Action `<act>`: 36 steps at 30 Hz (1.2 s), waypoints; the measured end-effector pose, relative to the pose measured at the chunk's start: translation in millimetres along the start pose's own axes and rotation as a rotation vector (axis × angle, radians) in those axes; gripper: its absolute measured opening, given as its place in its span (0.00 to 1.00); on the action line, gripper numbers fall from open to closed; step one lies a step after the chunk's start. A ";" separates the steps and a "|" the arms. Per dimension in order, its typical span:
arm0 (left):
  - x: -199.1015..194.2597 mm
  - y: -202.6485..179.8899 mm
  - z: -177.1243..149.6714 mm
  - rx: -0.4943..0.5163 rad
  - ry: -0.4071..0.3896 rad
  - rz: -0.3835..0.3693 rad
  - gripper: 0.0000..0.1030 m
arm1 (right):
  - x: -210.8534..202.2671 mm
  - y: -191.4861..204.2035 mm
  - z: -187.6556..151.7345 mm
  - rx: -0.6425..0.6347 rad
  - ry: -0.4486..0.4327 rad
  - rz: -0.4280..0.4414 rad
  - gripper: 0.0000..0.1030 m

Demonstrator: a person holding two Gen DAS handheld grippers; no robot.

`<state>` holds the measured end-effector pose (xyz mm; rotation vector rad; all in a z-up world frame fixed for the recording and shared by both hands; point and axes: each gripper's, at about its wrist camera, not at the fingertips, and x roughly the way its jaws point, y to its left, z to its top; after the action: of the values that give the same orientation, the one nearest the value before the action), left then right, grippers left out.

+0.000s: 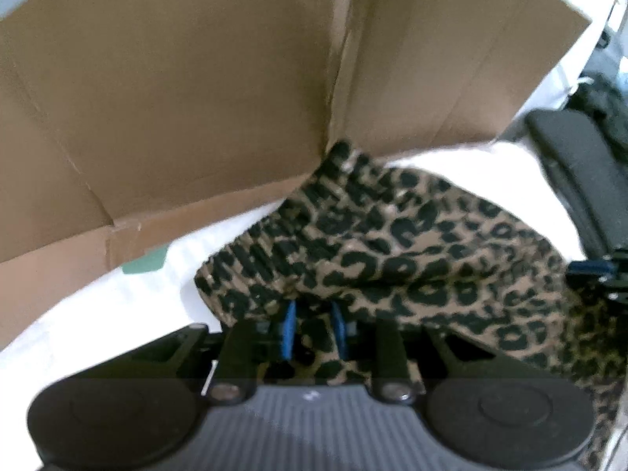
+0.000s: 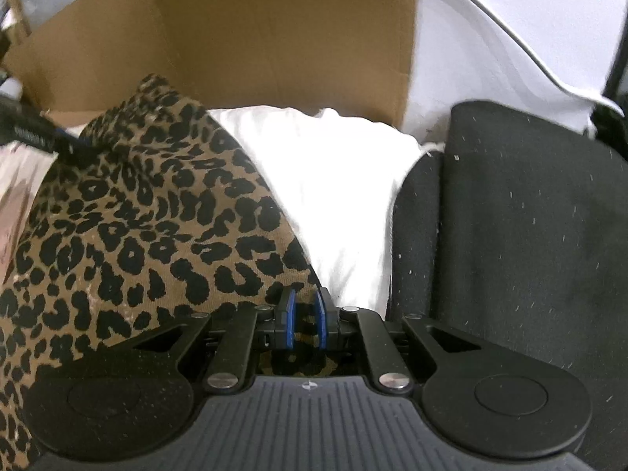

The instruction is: Fold clothes

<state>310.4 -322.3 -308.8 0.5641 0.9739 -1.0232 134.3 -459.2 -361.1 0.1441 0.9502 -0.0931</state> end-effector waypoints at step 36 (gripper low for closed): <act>-40.9 -129.8 -135.3 0.040 0.152 -0.052 0.46 | -71.8 21.5 -93.9 -0.092 -0.012 0.036 0.56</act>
<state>132.1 -255.6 -332.8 0.6599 1.1085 -1.0593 20.4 -421.5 -354.6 0.0753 0.9382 -0.0165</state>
